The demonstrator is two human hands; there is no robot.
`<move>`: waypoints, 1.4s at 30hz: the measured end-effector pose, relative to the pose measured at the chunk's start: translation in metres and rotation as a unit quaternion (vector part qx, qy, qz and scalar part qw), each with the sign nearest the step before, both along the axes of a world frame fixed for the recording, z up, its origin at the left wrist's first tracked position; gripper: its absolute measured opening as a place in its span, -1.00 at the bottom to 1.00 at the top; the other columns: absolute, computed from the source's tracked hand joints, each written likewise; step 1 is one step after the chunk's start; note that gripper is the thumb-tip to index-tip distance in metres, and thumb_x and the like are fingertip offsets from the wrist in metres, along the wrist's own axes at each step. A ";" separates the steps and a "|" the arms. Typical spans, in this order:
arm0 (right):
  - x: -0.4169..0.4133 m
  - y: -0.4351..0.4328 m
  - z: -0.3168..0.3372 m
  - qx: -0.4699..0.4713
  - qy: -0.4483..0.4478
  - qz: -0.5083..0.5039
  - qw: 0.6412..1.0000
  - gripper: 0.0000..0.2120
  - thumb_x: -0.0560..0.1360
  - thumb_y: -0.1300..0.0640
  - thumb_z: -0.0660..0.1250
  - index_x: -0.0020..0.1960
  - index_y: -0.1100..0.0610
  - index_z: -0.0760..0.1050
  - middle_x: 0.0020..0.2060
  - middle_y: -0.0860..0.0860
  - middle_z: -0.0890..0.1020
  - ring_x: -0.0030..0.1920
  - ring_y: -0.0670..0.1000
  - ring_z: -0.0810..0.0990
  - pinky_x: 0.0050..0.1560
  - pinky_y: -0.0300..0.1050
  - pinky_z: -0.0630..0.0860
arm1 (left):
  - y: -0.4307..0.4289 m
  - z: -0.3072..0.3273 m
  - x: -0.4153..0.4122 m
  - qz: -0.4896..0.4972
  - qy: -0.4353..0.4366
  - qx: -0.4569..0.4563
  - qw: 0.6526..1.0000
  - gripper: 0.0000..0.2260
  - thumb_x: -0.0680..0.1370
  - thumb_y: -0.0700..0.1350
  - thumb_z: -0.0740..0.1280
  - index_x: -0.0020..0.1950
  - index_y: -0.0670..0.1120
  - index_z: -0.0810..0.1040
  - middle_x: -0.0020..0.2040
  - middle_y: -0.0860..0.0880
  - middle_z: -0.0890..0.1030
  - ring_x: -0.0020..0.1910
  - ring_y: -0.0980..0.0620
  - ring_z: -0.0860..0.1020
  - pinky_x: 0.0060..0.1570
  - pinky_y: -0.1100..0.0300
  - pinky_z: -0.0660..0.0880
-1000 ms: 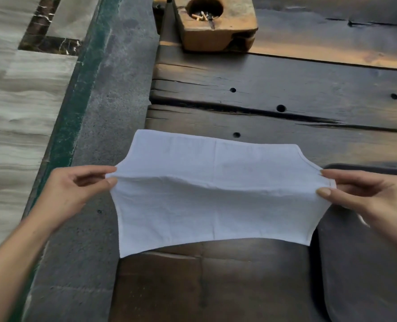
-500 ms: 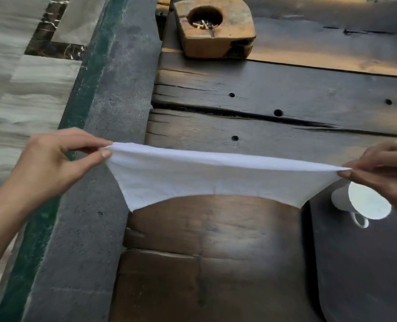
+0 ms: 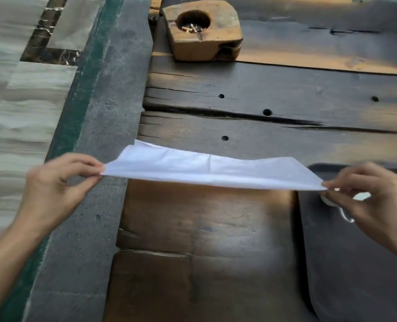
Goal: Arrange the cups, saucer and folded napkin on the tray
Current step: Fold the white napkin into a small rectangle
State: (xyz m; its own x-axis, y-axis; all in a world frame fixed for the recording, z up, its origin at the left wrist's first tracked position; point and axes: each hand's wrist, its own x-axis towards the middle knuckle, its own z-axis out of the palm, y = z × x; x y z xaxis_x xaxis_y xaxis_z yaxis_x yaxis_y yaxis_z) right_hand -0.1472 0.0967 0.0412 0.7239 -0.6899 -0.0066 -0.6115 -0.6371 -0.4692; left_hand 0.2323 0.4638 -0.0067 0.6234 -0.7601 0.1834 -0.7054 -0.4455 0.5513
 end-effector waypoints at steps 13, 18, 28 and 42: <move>-0.048 0.078 -0.100 0.035 0.105 -0.012 0.994 -0.78 0.25 0.26 0.66 -0.18 0.05 0.73 -0.22 -0.16 0.56 -0.29 -0.14 0.55 -0.24 -0.28 0.49 | 0.061 -0.078 -0.077 0.060 0.093 0.095 0.989 -0.72 0.32 -0.45 0.58 -0.10 -0.12 0.77 -0.02 0.01 0.70 0.08 0.49 0.53 0.12 0.56 0.39; -0.043 0.086 -0.102 0.022 0.169 -0.012 0.985 -0.75 0.23 0.06 0.68 -0.13 0.04 0.74 -0.19 -0.15 0.57 -0.15 0.02 0.60 -0.23 -0.08 0.57 | 0.050 -0.072 -0.085 0.154 0.210 0.083 0.962 -0.59 0.52 -0.49 0.33 0.14 -0.04 0.70 0.09 0.11 0.68 0.05 0.43 0.59 0.12 0.38 0.52; 0.030 0.066 -0.091 0.086 0.114 -0.040 0.989 -0.54 0.53 -0.11 0.38 0.37 0.04 0.53 0.30 -0.03 0.59 0.25 0.02 0.57 0.22 -0.11 0.43 | -0.032 -0.076 -0.028 0.324 0.452 -0.035 0.831 -0.80 0.65 -0.13 0.35 0.27 -0.08 0.61 0.09 -0.07 0.68 0.04 -0.06 0.65 -0.02 0.08 0.56; 0.054 0.080 -0.133 0.073 0.199 0.006 0.977 -0.12 0.49 -0.44 -0.20 0.63 0.06 -0.25 0.62 0.10 -0.20 0.61 0.07 -0.25 0.60 0.06 -0.19 | -0.055 -0.083 -0.013 0.318 0.429 -0.087 0.841 -0.94 0.56 -0.16 0.48 -0.09 -0.07 0.64 -0.21 0.05 0.73 -0.38 0.24 0.66 -0.44 0.35 0.55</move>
State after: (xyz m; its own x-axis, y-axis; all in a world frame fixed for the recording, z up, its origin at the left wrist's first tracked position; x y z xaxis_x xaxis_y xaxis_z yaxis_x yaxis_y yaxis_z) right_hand -0.0930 0.1763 -0.0920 0.6517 -0.6522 -0.3872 -0.7572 -0.5890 -0.2825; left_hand 0.2196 0.4086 -0.0895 0.8536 -0.2305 -0.4671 0.3356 -0.4423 0.8317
